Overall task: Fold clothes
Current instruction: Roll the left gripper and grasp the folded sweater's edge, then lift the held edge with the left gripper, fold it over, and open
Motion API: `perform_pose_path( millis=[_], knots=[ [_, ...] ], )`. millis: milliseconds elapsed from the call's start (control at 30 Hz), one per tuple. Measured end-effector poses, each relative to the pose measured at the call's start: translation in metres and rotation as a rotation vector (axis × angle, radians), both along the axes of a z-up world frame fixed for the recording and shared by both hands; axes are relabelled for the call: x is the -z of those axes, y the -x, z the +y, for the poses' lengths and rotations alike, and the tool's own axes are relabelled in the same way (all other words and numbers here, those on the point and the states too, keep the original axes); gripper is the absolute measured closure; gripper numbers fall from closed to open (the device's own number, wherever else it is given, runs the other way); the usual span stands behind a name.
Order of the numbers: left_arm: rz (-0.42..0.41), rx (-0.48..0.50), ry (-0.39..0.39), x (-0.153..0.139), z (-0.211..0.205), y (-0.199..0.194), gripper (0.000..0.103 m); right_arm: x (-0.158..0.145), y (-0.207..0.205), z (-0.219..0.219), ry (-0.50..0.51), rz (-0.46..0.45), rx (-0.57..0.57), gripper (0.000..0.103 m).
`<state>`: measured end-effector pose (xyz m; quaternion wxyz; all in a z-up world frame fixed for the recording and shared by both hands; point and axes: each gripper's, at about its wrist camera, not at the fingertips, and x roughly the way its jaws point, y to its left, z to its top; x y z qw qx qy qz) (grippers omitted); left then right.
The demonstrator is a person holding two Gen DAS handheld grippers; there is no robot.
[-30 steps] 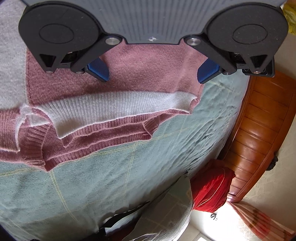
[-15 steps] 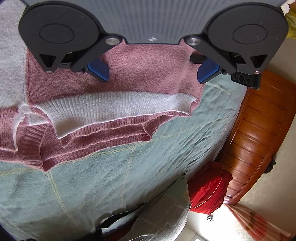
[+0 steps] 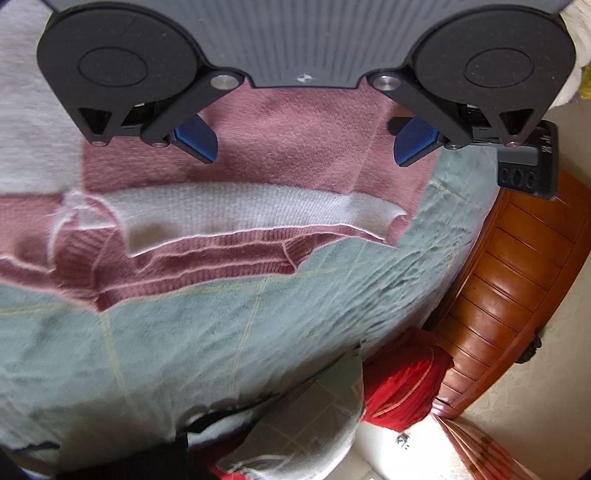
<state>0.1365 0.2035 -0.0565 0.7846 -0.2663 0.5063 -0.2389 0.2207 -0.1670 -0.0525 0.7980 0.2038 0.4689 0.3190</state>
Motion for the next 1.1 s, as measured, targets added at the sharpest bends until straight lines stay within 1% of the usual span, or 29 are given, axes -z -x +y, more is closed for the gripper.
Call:
perform_pose_path(
  millis=[200, 400, 500, 633, 767, 967, 1100],
  knots=[
    [-0.061, 0.009, -0.024, -0.037, -0.018, 0.014, 0.083, -0.009, 0.014, -0.035, 0.002, -0.045, 0.017, 0.0],
    [-0.084, 0.008, -0.031, -0.064, -0.051, 0.021, 0.083, -0.011, 0.03, -0.065, 0.006, -0.088, -0.022, 0.0],
    [-0.087, 0.005, -0.048, -0.075, -0.067, 0.023, 0.083, -0.012, 0.041, -0.079, 0.006, -0.119, -0.032, 0.0],
    [-0.077, 0.009, -0.045, -0.083, -0.093, 0.022, 0.083, -0.016, 0.054, -0.096, -0.014, -0.161, -0.047, 0.0],
    [-0.06, 0.017, -0.044, -0.085, -0.124, 0.014, 0.083, -0.016, 0.066, -0.112, -0.037, -0.191, -0.063, 0.0],
    [-0.031, 0.044, -0.074, -0.085, -0.17, -0.004, 0.083, -0.008, 0.08, -0.138, -0.06, -0.205, -0.061, 0.0],
    [-0.016, 0.059, -0.083, -0.08, -0.194, -0.016, 0.083, -0.002, 0.086, -0.154, -0.07, -0.206, -0.056, 0.0]
  ],
)
